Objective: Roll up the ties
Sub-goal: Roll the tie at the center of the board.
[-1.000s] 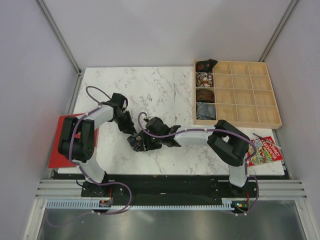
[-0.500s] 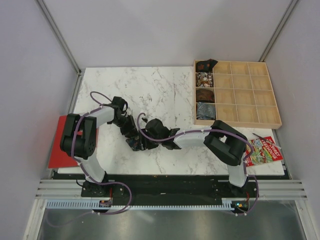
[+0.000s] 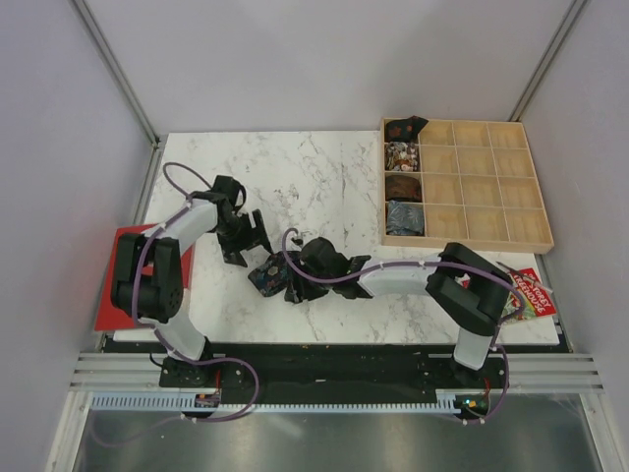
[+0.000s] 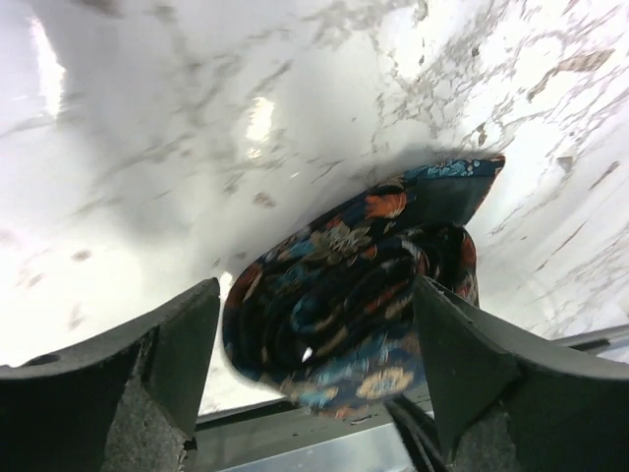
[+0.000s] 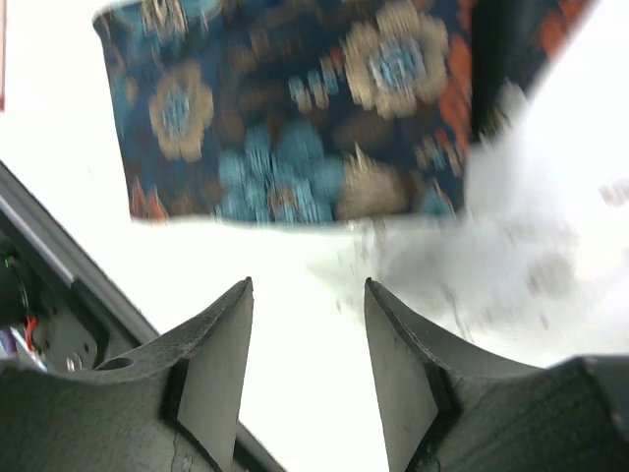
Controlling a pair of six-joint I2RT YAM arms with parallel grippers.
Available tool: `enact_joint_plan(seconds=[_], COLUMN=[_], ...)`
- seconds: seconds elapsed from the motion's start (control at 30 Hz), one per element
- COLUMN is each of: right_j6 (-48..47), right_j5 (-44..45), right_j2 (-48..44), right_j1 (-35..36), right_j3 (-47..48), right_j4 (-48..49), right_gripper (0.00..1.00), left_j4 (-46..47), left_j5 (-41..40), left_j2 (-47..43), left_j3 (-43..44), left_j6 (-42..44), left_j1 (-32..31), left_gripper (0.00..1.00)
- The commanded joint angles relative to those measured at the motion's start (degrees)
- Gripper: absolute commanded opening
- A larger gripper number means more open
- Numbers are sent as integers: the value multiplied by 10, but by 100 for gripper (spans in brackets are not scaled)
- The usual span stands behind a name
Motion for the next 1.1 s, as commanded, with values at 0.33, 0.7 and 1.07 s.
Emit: enact_joint_plan(seconds=[0.33, 0.7, 1.07], right_j6=[-2, -27, -29], right_j5=[16, -6, -72], right_j2=[-180, -130, -16], right_j1=[-6, -49, -83], right_j3=[-67, 74, 191], right_j4=[-108, -157, -161], right_gripper=[60, 61, 52], left_j4=[106, 120, 207], left_j5=[33, -66, -76], left_j2=[-257, -431, -475], left_j3=[-151, -302, -383], left_j6=[-9, -172, -248], left_j1=[45, -10, -20], left_gripper=[93, 93, 90])
